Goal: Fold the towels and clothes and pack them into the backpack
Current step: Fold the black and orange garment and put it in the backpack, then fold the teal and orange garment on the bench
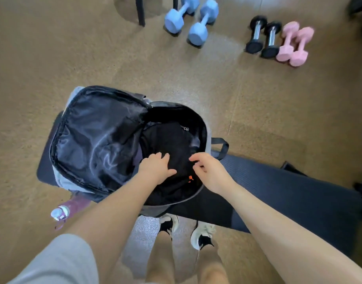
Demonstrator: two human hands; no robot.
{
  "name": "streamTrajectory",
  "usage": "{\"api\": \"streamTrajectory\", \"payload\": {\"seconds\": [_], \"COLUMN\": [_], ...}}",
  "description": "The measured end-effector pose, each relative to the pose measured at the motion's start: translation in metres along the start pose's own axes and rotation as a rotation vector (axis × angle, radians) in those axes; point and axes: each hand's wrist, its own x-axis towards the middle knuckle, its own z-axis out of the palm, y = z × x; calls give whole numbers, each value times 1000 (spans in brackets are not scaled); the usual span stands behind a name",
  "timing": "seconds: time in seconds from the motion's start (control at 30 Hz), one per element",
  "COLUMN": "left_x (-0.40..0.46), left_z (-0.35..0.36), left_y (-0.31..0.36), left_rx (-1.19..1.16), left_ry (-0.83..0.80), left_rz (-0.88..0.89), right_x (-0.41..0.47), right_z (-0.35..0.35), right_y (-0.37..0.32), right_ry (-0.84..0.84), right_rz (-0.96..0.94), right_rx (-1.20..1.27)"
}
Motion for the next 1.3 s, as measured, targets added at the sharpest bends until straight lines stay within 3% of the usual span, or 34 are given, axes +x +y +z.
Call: {"api": "streamTrajectory", "payload": {"seconds": [0.1, 0.23, 0.5, 0.67, 0.87, 1.1, 1.3], "left_x": [-30, -65, -119, -163, -216, -215, -161], "left_z": [-40, -76, -73, -34, 29, 60, 75], "left_y": [19, 65, 222, 359, 514, 633, 747], "left_rx": [-4, -49, 153, 231, 308, 321, 346], "left_ry": [60, 95, -35, 14, -41, -46, -132], "left_rz": [37, 241, 458, 617, 782, 900, 893], "right_x": [-38, -94, -263, -380, -513, -573, -576], "right_z": [-32, -71, -119, -129, -134, -142, -166], "right_y": [4, 15, 97, 190, 287, 387, 489], "right_ry": [-92, -176, 132, 362, 528, 662, 626], "right_rz": [127, 268, 445, 632, 636, 714, 813], "right_rx": [-43, -116, 99, 294, 517, 603, 550]}}
